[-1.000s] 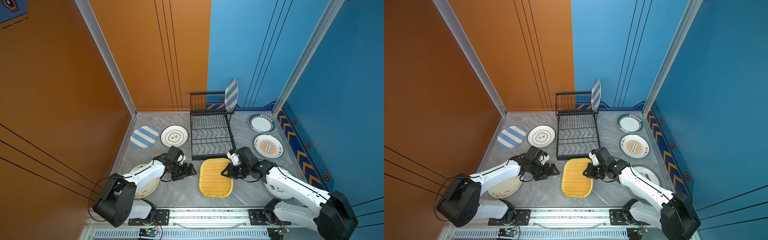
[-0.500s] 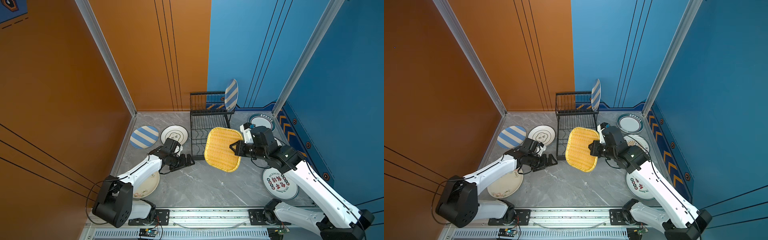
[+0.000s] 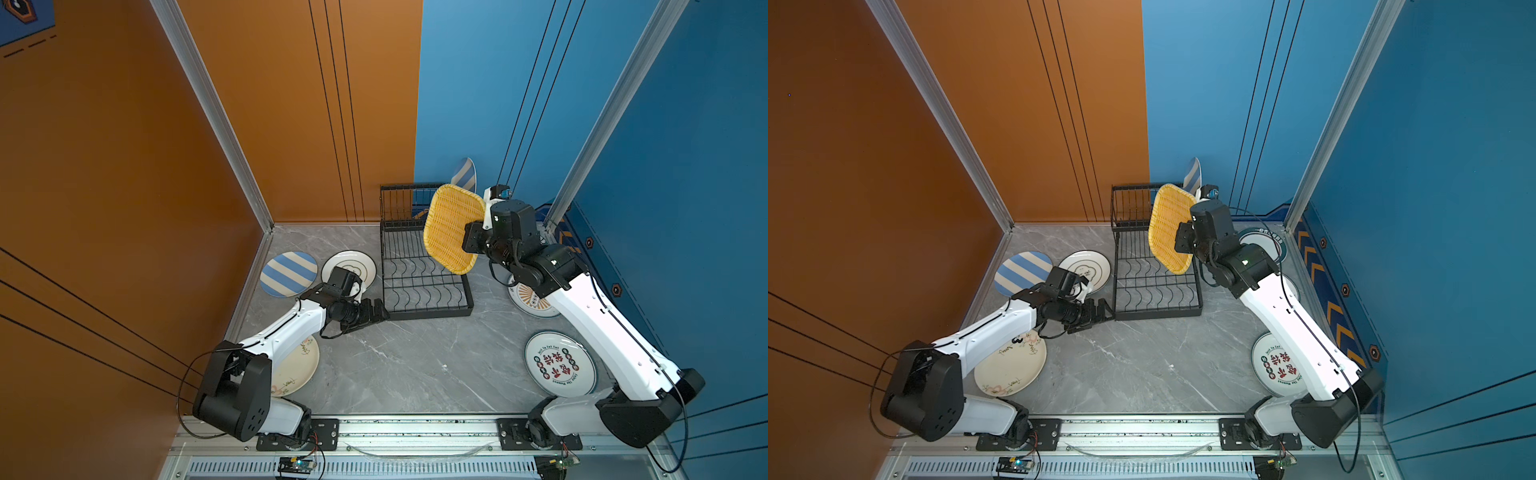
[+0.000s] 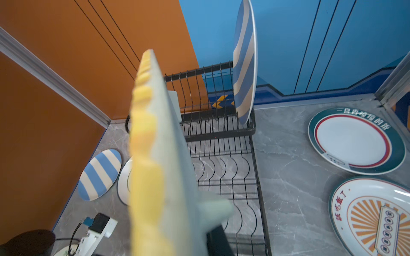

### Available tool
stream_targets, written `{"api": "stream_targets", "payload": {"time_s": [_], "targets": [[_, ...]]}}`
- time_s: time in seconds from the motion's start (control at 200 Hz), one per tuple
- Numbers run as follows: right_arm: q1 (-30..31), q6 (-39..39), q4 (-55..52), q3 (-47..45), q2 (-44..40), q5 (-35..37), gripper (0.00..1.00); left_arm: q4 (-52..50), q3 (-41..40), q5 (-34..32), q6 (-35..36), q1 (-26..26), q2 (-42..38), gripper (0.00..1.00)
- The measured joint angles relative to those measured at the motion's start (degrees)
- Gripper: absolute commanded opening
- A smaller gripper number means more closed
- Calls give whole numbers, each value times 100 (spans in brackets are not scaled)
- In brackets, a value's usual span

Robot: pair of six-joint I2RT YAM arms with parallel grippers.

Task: Load plates into a dish rack
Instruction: Place the plate on the dish rack.

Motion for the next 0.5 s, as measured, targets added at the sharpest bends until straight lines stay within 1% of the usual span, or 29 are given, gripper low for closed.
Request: {"api": "stream_targets", "payload": {"time_s": [0.18, 0.501], "targets": [[-15, -404, 658, 385, 505, 538, 0, -2, 66, 0, 24, 7, 72, 98], [-61, -1034, 1725, 1228, 1469, 1252, 0, -7, 177, 0, 129, 63, 273, 98]]}}
